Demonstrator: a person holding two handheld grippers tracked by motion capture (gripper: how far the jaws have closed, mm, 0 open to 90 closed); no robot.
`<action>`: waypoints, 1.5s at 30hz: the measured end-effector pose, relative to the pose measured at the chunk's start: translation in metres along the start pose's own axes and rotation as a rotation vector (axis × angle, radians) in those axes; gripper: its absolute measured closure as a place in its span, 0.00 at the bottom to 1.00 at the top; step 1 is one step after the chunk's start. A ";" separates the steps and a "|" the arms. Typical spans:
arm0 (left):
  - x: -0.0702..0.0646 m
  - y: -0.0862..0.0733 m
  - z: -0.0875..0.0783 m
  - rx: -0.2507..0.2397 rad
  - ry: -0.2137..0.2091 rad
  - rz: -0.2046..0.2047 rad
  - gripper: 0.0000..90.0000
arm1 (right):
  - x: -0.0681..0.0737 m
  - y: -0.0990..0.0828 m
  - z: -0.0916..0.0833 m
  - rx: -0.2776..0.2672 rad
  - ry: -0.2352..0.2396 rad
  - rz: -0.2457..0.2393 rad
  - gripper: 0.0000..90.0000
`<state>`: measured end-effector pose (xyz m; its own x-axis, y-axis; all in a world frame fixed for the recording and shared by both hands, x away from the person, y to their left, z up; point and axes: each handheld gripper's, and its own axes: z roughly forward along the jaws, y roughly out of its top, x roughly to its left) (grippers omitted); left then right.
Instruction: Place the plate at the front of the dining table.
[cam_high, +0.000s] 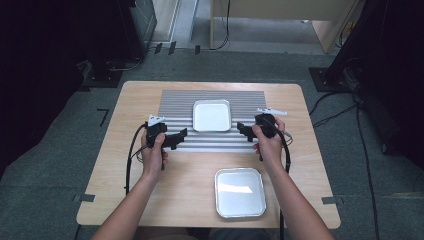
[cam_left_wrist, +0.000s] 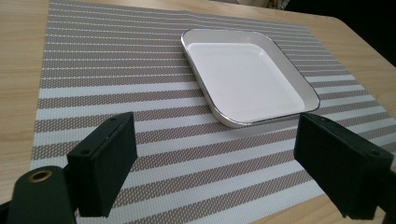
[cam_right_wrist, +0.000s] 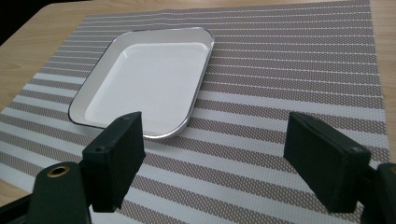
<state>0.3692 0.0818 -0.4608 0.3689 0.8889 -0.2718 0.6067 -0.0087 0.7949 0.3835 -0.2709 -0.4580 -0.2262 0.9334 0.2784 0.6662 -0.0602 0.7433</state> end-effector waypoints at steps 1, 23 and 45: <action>0.002 -0.003 -0.006 -0.004 -0.009 0.000 0.14 | -0.002 -0.003 -0.006 -0.004 0.002 -0.007 0.23; 0.022 -0.032 -0.065 -0.027 0.003 0.052 0.13 | -0.039 -0.051 -0.074 -0.040 -0.022 -0.021 0.24; 0.057 -0.083 -0.112 -0.026 0.072 0.003 0.13 | -0.080 -0.115 -0.131 -0.045 -0.066 0.018 0.24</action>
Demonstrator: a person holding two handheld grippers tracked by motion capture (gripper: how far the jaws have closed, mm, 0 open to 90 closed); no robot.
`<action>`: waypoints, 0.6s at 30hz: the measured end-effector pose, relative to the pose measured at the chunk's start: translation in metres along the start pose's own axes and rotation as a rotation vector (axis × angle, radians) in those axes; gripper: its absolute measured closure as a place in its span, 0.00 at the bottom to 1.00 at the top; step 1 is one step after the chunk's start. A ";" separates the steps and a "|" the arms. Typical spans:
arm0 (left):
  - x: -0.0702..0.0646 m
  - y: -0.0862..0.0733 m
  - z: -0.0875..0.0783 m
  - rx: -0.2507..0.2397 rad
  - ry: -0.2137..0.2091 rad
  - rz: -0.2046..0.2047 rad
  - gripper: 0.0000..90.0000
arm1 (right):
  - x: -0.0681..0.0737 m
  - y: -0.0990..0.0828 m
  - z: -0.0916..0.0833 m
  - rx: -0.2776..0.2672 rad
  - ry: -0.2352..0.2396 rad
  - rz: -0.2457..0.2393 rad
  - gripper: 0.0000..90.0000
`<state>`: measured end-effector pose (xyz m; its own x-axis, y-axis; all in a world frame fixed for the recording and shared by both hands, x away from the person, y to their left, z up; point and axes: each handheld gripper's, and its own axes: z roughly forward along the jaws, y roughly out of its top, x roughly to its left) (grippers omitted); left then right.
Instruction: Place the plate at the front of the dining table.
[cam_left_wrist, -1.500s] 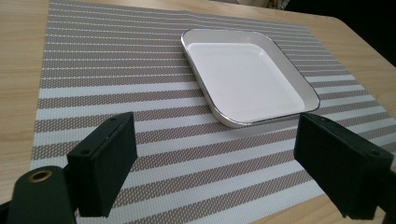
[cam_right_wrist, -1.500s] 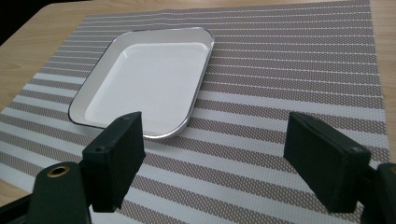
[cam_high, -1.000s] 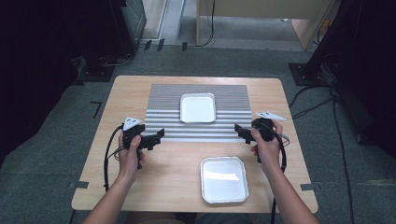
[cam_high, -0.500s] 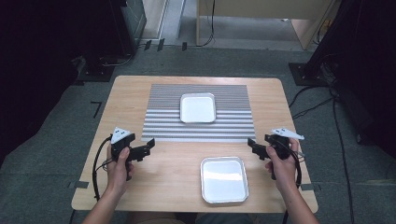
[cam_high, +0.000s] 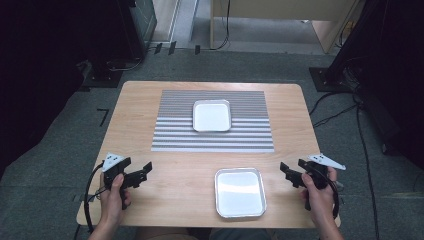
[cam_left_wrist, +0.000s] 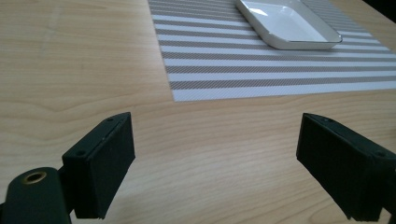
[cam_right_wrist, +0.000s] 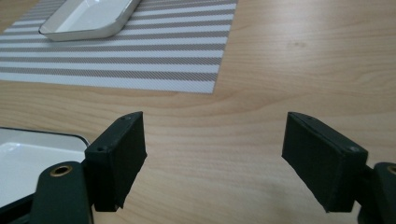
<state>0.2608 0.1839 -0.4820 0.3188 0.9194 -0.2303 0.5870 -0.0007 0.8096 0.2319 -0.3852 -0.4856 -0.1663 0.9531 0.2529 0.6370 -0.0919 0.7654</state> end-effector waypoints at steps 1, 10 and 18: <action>0.003 -0.002 -0.002 0.000 0.008 -0.001 0.13 | 0.000 0.000 0.000 0.000 0.000 0.000 0.24; 0.030 -0.019 -0.026 0.003 0.070 -0.015 0.13 | -0.021 -0.027 -0.012 0.021 -0.047 -0.001 0.24; 0.055 -0.040 -0.040 0.033 0.191 0.015 0.13 | -0.039 -0.040 -0.025 0.021 -0.087 0.022 0.24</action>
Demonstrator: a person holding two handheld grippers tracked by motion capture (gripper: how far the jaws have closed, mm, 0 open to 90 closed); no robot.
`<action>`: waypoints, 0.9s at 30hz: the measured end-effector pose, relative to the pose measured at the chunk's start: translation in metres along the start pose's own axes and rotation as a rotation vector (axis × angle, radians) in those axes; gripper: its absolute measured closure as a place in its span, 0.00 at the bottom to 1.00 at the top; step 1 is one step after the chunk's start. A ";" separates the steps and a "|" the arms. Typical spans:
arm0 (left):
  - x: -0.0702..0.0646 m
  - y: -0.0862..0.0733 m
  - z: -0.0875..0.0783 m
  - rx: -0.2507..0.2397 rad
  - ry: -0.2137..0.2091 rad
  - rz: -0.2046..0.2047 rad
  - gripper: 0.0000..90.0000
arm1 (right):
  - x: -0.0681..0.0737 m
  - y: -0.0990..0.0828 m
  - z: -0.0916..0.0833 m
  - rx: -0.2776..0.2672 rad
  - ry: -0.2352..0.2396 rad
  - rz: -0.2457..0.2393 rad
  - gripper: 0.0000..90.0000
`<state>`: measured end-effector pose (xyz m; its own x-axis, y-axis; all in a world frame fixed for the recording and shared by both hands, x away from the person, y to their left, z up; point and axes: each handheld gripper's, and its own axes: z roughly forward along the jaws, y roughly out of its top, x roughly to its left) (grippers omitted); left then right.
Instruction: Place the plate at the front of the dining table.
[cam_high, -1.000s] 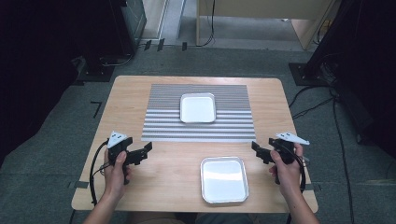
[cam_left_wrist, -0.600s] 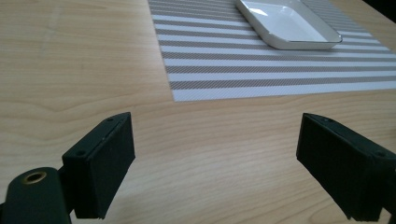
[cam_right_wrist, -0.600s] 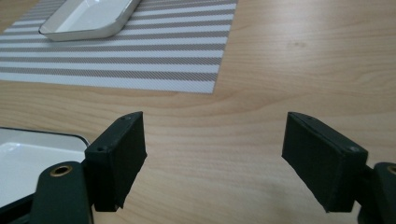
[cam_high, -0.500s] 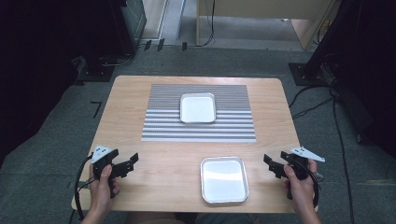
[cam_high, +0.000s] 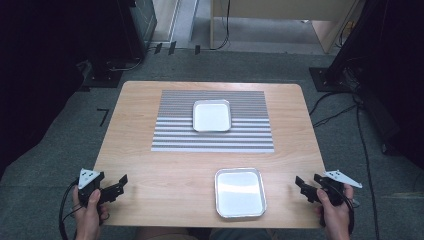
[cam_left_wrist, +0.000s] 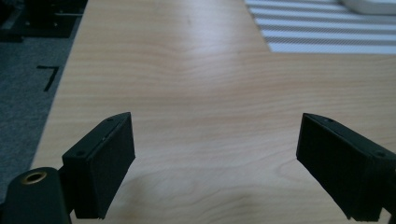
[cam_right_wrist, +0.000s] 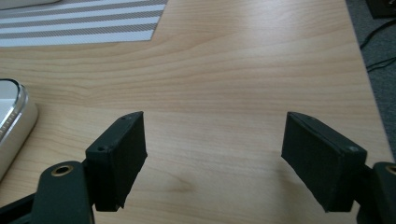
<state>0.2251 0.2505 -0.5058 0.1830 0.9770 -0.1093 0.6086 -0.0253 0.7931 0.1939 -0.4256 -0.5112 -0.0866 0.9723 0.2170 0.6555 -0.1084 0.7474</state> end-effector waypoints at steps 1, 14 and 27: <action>0.003 -0.002 -0.001 0.002 0.006 -0.005 0.13 | -0.001 -0.002 -0.001 0.001 -0.007 0.001 0.24; 0.004 -0.014 0.005 0.083 0.070 0.096 0.13 | 0.000 -0.016 0.002 0.010 -0.074 -0.057 0.22; 0.004 -0.014 0.007 0.078 0.063 0.091 0.12 | 0.011 -0.017 0.006 0.046 -0.123 -0.147 0.17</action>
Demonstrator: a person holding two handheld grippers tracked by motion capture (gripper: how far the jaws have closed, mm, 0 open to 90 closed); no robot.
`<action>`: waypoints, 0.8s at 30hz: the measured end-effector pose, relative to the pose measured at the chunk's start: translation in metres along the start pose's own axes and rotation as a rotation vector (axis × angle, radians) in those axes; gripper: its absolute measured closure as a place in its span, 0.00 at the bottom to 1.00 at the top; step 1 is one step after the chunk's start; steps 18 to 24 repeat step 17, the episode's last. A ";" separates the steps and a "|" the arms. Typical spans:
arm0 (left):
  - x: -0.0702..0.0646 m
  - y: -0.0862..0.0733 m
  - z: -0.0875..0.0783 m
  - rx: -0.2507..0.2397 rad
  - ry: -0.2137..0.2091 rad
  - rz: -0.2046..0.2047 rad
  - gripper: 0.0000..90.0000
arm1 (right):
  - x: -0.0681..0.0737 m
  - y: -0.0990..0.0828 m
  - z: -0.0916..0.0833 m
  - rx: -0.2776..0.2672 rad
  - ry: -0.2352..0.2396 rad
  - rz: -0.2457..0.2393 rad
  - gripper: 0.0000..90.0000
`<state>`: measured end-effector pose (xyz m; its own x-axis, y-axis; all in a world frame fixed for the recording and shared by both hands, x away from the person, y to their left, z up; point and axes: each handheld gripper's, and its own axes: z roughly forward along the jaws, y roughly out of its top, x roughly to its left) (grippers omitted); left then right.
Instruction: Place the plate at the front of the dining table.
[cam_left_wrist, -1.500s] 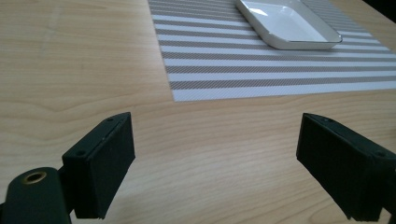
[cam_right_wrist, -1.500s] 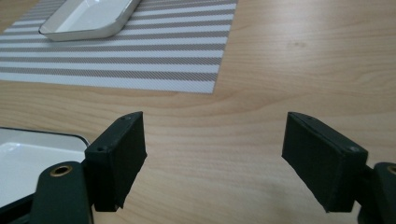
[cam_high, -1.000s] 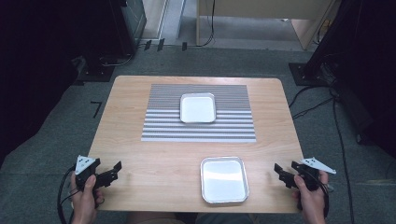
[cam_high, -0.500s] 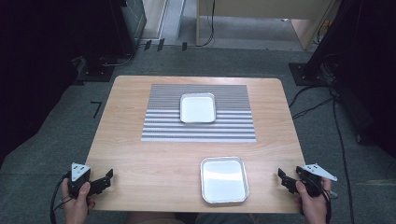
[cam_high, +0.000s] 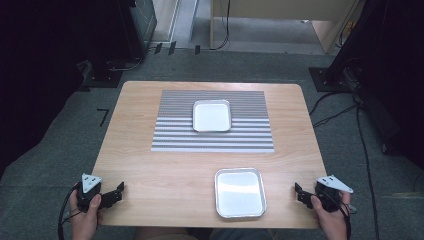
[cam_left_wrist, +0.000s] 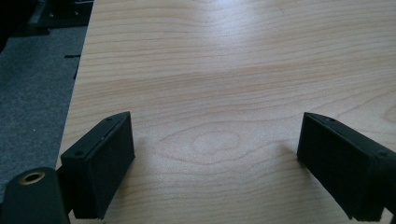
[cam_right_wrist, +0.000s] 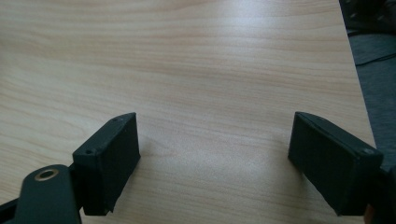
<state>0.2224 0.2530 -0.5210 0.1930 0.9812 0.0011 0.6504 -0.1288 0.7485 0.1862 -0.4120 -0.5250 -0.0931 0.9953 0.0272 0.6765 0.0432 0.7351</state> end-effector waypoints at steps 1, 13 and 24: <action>0.000 0.000 0.000 0.000 0.000 0.000 0.12 | 0.000 0.000 0.000 0.002 0.003 0.004 0.17; 0.000 0.000 0.000 -0.001 -0.002 0.002 0.12 | 0.000 0.000 0.000 0.002 0.003 0.004 0.17; 0.000 0.000 0.000 -0.001 -0.003 0.003 0.12 | 0.000 0.000 0.000 0.001 0.003 0.004 0.17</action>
